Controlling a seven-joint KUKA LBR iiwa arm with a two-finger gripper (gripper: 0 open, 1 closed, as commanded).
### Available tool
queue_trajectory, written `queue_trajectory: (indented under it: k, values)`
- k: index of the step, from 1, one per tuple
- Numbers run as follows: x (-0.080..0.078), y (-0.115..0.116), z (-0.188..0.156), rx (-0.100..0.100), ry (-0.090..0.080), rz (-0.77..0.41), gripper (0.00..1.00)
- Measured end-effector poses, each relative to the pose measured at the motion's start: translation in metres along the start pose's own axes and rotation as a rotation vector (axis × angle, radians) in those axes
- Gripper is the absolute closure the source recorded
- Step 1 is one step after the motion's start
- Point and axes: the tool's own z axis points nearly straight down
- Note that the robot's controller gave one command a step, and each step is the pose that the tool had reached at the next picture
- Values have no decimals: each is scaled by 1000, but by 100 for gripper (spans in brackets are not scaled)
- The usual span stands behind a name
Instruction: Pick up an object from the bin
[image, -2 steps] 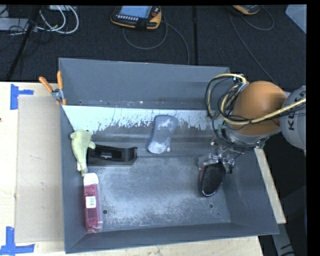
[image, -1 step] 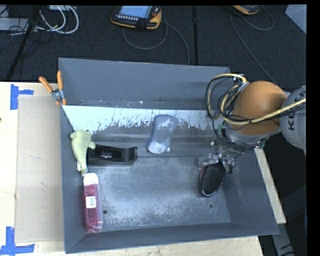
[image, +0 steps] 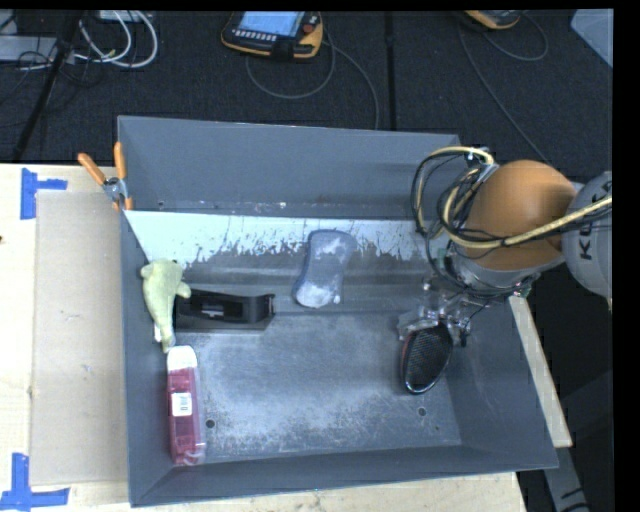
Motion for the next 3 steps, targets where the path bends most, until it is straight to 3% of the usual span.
queue_trajectory:
  k: [3]
  values:
    - [-1, -1, -43, 5, 0, 2, 100]
